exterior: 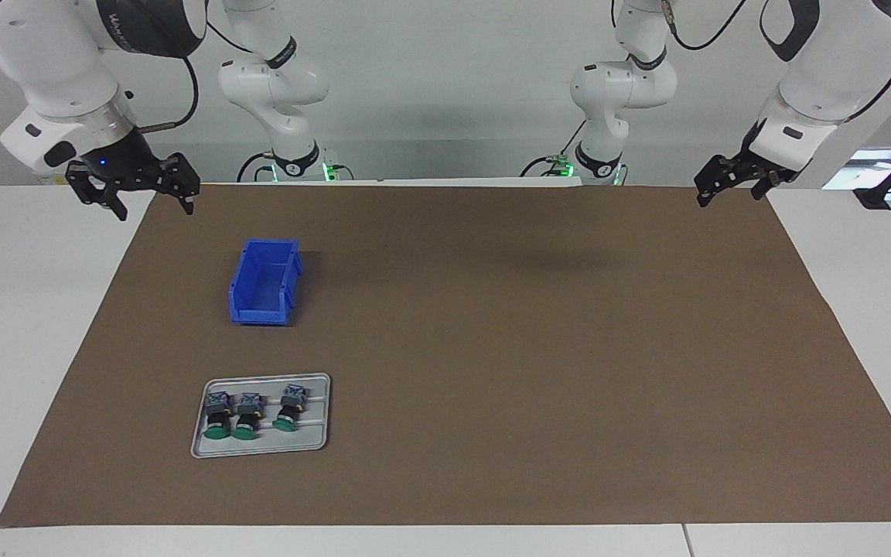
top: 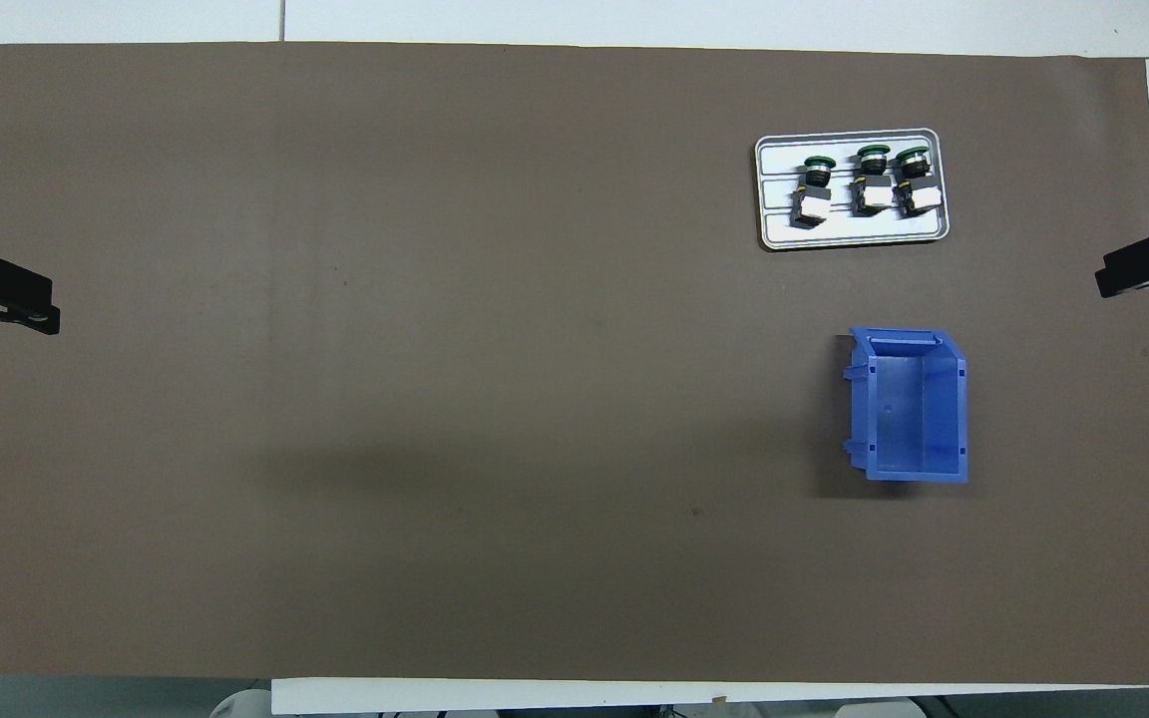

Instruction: Place and press button with both arms

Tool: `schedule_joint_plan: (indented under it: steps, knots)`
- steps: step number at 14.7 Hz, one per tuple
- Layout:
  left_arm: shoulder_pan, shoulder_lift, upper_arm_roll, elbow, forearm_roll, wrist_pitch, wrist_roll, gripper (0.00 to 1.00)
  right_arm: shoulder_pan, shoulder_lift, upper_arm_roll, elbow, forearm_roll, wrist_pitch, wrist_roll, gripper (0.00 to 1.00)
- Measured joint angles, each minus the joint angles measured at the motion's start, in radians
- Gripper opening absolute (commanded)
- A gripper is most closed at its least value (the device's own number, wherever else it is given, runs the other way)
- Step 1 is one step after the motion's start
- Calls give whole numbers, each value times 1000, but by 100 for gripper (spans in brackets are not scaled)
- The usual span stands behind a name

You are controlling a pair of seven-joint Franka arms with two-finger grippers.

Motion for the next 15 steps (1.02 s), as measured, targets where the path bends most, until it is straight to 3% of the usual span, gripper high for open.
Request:
schedule_joint_plan:
  steps: [2, 6, 10, 15]
  knots:
    - [0, 0, 0, 0, 0, 0, 0, 100, 1, -3, 2, 0, 4, -19, 0, 100]
    - [0, 0, 0, 0, 0, 0, 0, 100, 54, 37, 24, 4, 43, 83, 86, 100]
    - [0, 0, -1, 0, 0, 0, 0, 100, 129, 238, 35, 63, 43, 250, 215, 100]
    - [0, -1, -1, 0, 0, 2, 0, 100, 136, 459, 35, 77, 81, 518, 257, 97]
